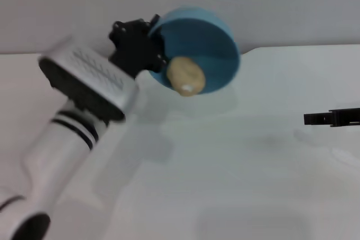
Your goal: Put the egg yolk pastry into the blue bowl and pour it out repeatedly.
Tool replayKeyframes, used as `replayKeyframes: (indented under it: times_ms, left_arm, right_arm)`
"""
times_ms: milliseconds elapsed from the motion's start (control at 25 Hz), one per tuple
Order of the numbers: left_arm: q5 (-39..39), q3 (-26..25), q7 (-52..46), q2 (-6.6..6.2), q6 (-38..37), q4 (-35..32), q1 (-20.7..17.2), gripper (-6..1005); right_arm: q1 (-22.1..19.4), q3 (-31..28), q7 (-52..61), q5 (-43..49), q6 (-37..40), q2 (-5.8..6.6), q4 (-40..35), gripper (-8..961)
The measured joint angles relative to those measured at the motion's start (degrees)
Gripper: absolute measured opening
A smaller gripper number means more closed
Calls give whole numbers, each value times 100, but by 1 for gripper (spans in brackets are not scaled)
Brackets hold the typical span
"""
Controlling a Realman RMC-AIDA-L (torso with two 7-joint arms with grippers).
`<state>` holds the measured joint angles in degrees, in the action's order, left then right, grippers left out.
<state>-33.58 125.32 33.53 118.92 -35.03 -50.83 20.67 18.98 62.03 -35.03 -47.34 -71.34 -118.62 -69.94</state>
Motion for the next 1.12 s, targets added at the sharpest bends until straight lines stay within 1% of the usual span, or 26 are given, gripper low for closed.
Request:
replayKeyframes:
  times_ms: [40,120,200,280,320,400,440,520,640,840,880,960,1120]
  left_arm:
    - [-46,218,102,11,-382,172,44,0]
    - [-267,558,210,15,-820,389,145,0]
    - [-500,778,276,16,-1072,514,234,0]
    - [-668,961,338,17,-1370,602,276,0]
    - [-668,961,338,17,-1370,602,276,0]
    - [-771,1135,378,17,-1895,660,286,0]
    - [-787,1172,391,17,-2030,669,287,0]
    - [-795,1219,495,17,-2225,675,288,0]
    - [-812,1329,951,17,-2487,677,299,0]
    - [-986,1542,1738,17,-2699,734,453,0]
    - [-986,1542,1738,17,-2699,734,453,0]
    - [-1139,1690,1894,17,-2999,747,471,0]
    - [-1258,1784,1908,17,-3153,755,497,0]
  right_arm:
    - [1,1,0,-2,2,-2,5,494]
    - [7,-1,-2,-6,11,-6,56,494]
    - [24,-5,-2,-7,28,-6,133,494]
    - [44,-4,-3,-8,48,-5,214,493]
    - [56,0,-4,-11,60,-5,251,493]
    - [64,11,-4,-14,69,-4,283,493]
    - [64,13,-4,-14,73,-4,290,493]
    - [65,16,-4,-15,77,-3,291,493]
    - [65,22,-4,-15,79,-6,294,493]
    - [62,39,-4,-19,79,-15,305,493]
    - [59,45,-4,-20,79,-17,305,493]
    - [43,52,-4,-22,79,-23,306,493]
    - [27,54,-4,-71,78,-25,334,494]
